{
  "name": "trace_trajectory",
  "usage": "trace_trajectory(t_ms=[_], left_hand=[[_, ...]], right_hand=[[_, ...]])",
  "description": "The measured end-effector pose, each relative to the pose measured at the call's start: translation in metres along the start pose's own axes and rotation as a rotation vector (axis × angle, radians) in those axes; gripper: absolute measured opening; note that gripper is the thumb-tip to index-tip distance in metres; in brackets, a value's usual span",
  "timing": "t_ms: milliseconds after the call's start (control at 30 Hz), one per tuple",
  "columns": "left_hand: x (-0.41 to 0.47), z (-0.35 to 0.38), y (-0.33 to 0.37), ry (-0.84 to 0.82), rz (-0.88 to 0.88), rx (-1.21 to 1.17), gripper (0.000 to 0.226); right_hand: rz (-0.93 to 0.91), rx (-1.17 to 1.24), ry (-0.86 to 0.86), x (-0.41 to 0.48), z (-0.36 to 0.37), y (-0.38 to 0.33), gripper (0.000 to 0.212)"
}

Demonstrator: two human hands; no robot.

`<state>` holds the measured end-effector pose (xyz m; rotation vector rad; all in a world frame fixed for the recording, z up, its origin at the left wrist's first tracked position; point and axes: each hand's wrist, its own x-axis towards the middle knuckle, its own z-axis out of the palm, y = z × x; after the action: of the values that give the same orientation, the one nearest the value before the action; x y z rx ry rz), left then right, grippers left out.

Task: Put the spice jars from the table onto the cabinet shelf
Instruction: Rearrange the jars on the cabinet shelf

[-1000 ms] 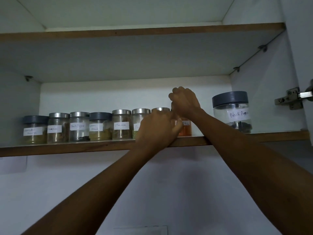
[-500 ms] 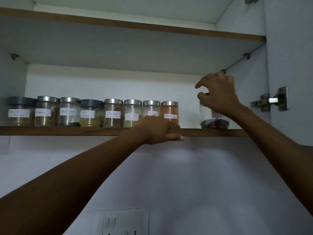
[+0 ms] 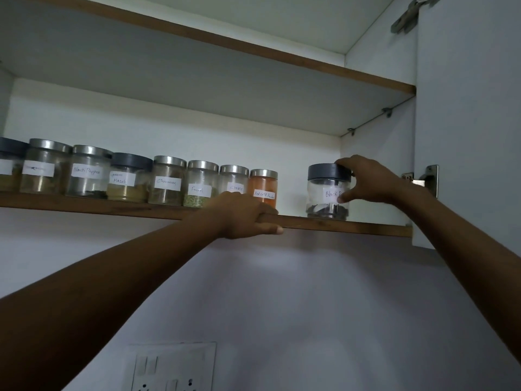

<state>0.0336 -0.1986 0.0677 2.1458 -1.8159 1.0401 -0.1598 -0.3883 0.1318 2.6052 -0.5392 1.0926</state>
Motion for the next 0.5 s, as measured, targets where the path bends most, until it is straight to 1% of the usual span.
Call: trace_trajectory(t_ms=[233,500], left_hand=[[0.000,0.005,-0.002,0.072,0.034,0.056,0.059],[0.001,0.006,-0.002,0.119,0.027,0.116,0.064]], right_hand=[[0.026,-0.078,0.000,0.027,0.026,-0.008,0.061],[0.067,-0.047,-0.029,0.067,0.069,-0.013,0.060]])
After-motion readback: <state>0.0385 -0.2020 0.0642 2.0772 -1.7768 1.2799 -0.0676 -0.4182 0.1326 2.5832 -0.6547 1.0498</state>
